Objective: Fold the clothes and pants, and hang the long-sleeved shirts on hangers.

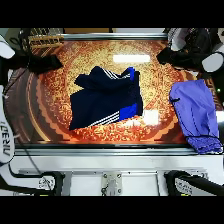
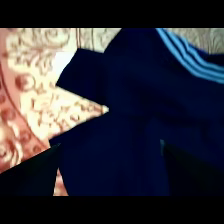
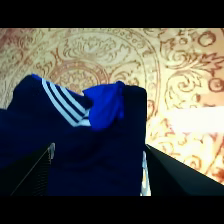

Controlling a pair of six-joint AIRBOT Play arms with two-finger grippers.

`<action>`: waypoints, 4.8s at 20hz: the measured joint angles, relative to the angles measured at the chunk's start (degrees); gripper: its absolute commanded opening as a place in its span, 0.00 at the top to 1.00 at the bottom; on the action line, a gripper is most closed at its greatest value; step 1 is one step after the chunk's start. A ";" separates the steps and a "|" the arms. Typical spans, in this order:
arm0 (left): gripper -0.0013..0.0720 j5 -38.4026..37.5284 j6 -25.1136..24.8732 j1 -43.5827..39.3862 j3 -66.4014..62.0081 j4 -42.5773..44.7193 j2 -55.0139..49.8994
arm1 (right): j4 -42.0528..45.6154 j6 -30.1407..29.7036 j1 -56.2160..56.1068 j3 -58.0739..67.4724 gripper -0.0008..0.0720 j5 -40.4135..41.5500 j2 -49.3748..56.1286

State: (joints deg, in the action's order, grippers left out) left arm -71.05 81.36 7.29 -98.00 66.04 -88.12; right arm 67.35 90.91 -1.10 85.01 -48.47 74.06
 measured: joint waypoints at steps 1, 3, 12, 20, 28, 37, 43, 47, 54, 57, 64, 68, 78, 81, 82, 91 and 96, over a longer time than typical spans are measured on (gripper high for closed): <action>0.07 -1.27 -0.70 0.48 5.88 -0.02 2.99 | 0.22 -1.25 0.11 -1.09 0.14 -2.51 -1.99; 0.07 -2.47 -2.86 0.79 19.34 -0.04 8.92 | 0.63 -2.97 0.22 -3.85 0.14 -6.69 -5.77; 0.07 13.94 -13.44 0.59 57.53 -5.18 20.33 | -0.92 -5.07 0.04 -12.87 0.15 -12.41 -12.96; 0.10 18.43 -17.92 0.57 60.94 -11.76 15.61 | -1.88 -5.29 -0.02 -14.64 0.15 -13.07 -13.22; 0.98 15.54 -19.61 1.09 58.80 -15.78 14.49 | -1.46 5.22 -0.07 -24.52 0.15 -12.44 -13.22; 0.98 12.72 -19.80 1.20 56.37 -16.20 19.98 | -11.76 25.35 -4.79 -44.98 0.17 10.16 -4.48; 0.98 11.78 -19.82 1.20 56.28 -16.26 20.37 | -16.52 24.39 -8.48 -41.86 0.17 22.16 5.07; 0.98 11.52 -19.82 1.20 56.28 -16.39 20.41 | -17.57 22.40 -9.01 -38.51 0.17 23.96 9.09; 0.98 11.45 -19.82 1.20 56.28 -16.37 20.41 | -17.70 17.22 -10.78 -36.76 0.18 20.83 11.47; 0.98 11.47 -19.85 1.20 56.28 -16.35 20.41 | -17.51 13.31 -11.04 -36.76 0.70 17.27 11.78; 0.98 10.16 -19.74 2.73 53.00 -16.17 20.63 | -15.72 4.68 -9.81 -33.97 0.97 11.76 10.32; 0.98 4.90 -16.37 6.62 39.65 -16.28 24.90 | -12.94 -0.92 -4.74 -20.65 0.97 -2.71 3.89; 0.98 -0.79 -1.70 5.57 2.80 -16.61 48.46 | -11.15 7.98 -0.50 6.71 0.97 -33.05 -22.77; 0.98 -1.29 2.08 4.48 -0.96 -16.46 51.32 | -11.08 15.78 -0.39 7.74 0.97 -38.88 -28.28; 0.98 -1.66 3.06 4.31 -1.20 -16.35 51.39 | -11.02 18.29 -0.39 7.87 0.97 -40.96 -29.20; 0.98 0.04 4.76 3.06 5.40 -16.68 26.21 | -10.88 22.91 -0.39 4.50 0.97 -46.51 -14.23; 0.98 1.25 2.14 -1.88 -6.49 -17.51 1.79 | -9.92 19.87 -0.33 4.37 0.97 -37.16 4.26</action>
State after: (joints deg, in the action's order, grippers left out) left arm -69.80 83.50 5.41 -104.49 48.53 -86.32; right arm 57.43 110.78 -1.43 89.38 -85.62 78.32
